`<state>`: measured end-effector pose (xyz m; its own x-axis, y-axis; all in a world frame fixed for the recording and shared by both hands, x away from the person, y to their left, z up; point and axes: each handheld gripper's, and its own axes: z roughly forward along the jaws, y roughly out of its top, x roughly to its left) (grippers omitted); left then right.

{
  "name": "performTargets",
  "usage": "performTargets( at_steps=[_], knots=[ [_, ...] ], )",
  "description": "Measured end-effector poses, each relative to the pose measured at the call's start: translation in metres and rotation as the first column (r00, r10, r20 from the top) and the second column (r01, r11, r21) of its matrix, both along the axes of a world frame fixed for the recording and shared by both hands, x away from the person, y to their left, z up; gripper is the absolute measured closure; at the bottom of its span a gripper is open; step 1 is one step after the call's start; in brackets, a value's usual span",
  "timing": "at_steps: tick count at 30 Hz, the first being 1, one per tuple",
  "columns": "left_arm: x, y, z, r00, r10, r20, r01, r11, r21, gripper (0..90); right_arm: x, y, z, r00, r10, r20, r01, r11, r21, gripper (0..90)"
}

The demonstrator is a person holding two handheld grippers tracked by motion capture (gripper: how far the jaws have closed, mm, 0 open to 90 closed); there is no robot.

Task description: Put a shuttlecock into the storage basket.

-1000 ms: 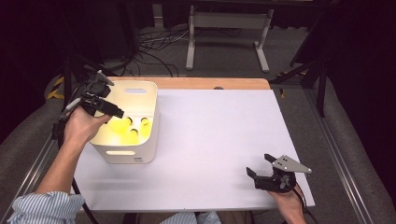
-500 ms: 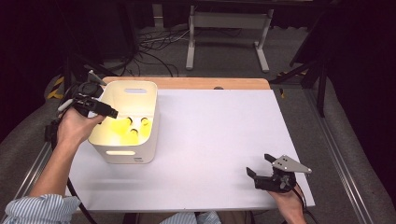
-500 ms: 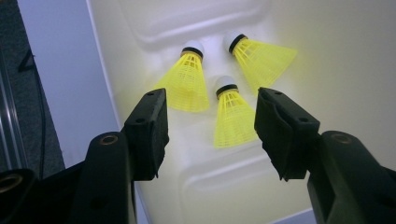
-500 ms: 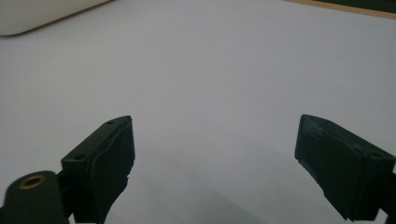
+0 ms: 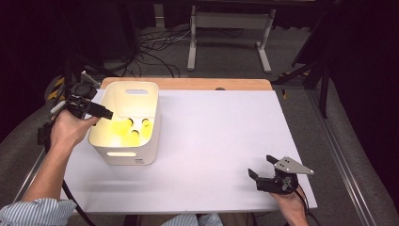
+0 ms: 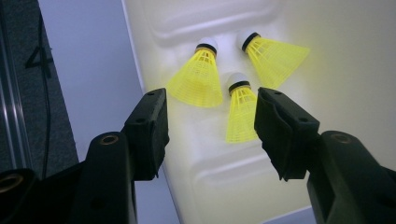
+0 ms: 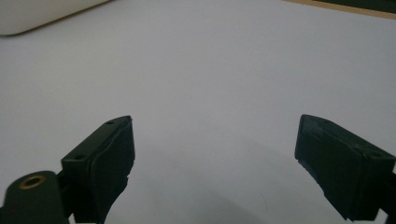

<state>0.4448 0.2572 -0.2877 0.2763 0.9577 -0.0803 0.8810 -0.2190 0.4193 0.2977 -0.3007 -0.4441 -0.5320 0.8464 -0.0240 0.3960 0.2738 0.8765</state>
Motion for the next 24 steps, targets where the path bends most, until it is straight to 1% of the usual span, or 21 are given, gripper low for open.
performTargets(
  at_steps=[7, 10, 24],
  knots=[
    [-0.003, 0.006, 0.002, 0.9998, 0.017, 0.007, -0.017, 0.9999, -0.001, 45.2, 0.000, 0.000, 0.000, 1.0000, -0.001, -0.004, 0.001, 1.0000, 0.001, 12.6],
    [-0.004, 0.009, 0.002, 0.9998, 0.017, 0.007, -0.017, 0.9999, 0.001, 45.2, 0.000, 0.000, 0.000, 1.0000, 0.000, -0.004, 0.000, 1.0000, 0.000, 12.6],
    [-0.007, 0.022, 0.000, 0.9988, 0.049, 0.005, -0.049, 0.9988, -0.009, 45.0, 0.000, 0.001, 0.000, 1.0000, 0.001, -0.002, -0.001, 1.0000, -0.001, 12.6]
  ],
)
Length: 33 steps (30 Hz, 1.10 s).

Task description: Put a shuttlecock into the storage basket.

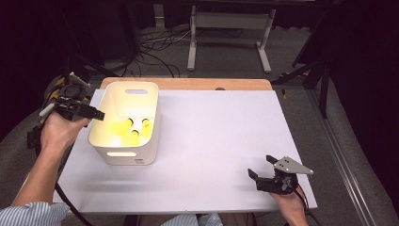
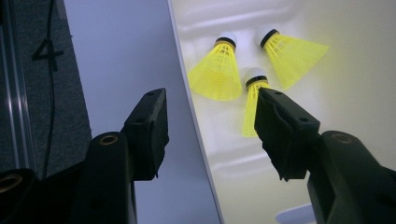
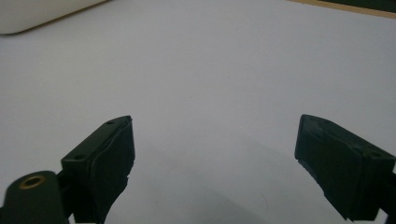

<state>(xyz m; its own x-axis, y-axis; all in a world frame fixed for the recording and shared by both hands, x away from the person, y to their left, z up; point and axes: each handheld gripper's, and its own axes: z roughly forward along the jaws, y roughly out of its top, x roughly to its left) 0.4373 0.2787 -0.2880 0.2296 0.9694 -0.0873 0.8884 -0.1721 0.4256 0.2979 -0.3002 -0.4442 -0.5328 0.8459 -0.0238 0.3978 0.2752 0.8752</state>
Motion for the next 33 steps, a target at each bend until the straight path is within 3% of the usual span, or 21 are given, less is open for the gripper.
performTargets(
  at_steps=[33],
  knots=[
    [-0.016, 0.030, -0.008, 0.9976, 0.069, 0.010, -0.069, 0.9974, -0.021, 45.0, 0.000, 0.000, 0.000, 1.0000, 0.002, -0.002, -0.002, 1.0000, 0.001, 12.6]
  ],
)
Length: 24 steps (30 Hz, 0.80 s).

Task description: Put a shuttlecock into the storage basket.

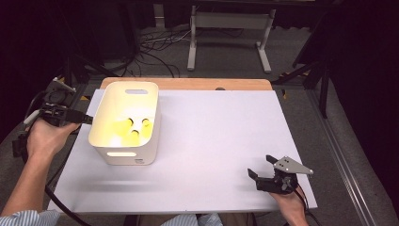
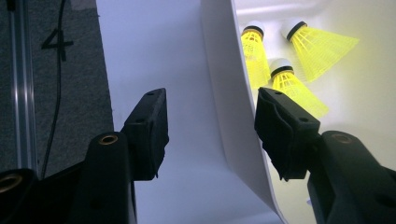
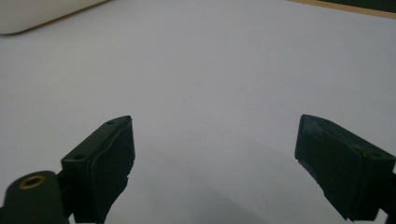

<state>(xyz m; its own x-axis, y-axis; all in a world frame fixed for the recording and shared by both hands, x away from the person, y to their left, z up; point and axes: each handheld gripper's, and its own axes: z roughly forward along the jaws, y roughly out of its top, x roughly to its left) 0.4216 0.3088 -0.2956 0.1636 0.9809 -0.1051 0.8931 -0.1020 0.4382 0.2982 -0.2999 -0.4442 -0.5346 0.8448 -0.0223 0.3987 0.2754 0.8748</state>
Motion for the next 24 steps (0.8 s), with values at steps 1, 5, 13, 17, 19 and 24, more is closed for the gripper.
performTargets(
  at_steps=[1, 5, 13, 17, 19, 24],
  knots=[
    [-0.001, 0.001, -0.001, 1.0000, 0.001, 0.001, -0.001, 1.0000, 0.000, 45.0, 0.000, 0.000, 0.000, 1.0000, 0.000, 0.000, 0.000, 1.0000, 0.001, 12.6],
    [-0.003, 0.004, -0.002, 1.0000, 0.004, 0.004, -0.004, 1.0000, -0.001, 45.0, 0.000, 0.000, 0.000, 1.0000, 0.000, 0.000, 0.000, 1.0000, 0.001, 12.6],
    [-0.008, 0.009, -0.007, 0.9999, 0.017, 0.003, -0.017, 0.9998, -0.005, 44.9, 0.000, 0.000, 0.000, 1.0000, -0.001, -0.001, 0.001, 1.0000, 0.000, 12.6],
    [-0.011, 0.012, -0.010, 0.9996, 0.027, 0.004, -0.027, 0.9996, -0.007, 44.9, 0.000, 0.000, 0.000, 1.0000, 0.000, 0.003, 0.000, 1.0000, 0.001, 12.6],
    [-0.013, 0.013, -0.011, 0.9995, 0.028, 0.011, -0.028, 0.9996, 0.001, 45.0, 0.000, 0.000, 0.000, 1.0000, 0.000, 0.001, 0.000, 1.0000, 0.002, 12.6],
    [-0.016, 0.014, -0.015, 0.9997, 0.026, 0.006, -0.026, 0.9997, 0.003, 44.9, 0.000, 0.000, 0.000, 1.0000, -0.002, 0.001, 0.002, 1.0000, 0.001, 12.6]
  ],
)
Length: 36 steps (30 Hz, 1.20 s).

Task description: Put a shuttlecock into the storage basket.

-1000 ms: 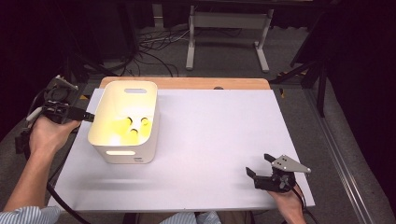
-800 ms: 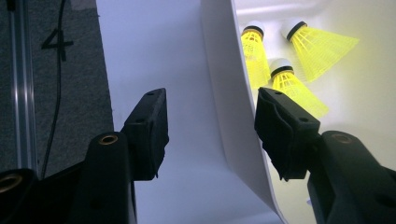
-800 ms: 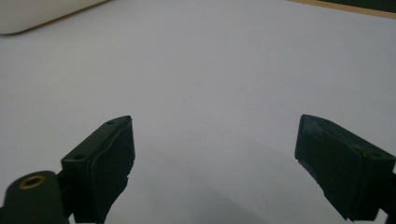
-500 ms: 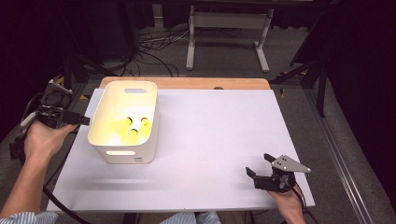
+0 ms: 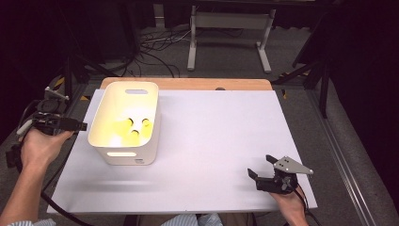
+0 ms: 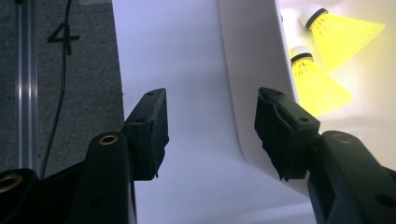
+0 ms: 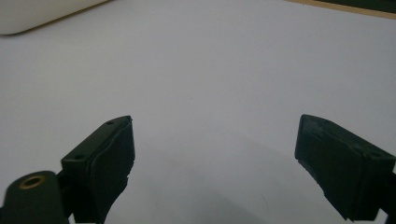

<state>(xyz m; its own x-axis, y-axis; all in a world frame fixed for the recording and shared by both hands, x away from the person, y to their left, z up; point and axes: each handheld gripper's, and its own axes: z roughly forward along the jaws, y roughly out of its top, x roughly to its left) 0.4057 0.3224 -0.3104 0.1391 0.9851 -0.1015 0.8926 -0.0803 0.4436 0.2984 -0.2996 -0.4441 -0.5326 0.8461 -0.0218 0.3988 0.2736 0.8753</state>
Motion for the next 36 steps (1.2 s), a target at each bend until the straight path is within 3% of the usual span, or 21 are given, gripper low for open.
performTargets(
  at_steps=[36],
  knots=[
    [-0.021, -0.001, -0.032, 0.9999, -0.006, -0.016, 0.006, 1.0000, -0.005, 44.2, 0.000, 0.000, 0.000, 1.0000, 0.004, 0.008, -0.004, 1.0000, 0.000, 12.5]
  ],
)
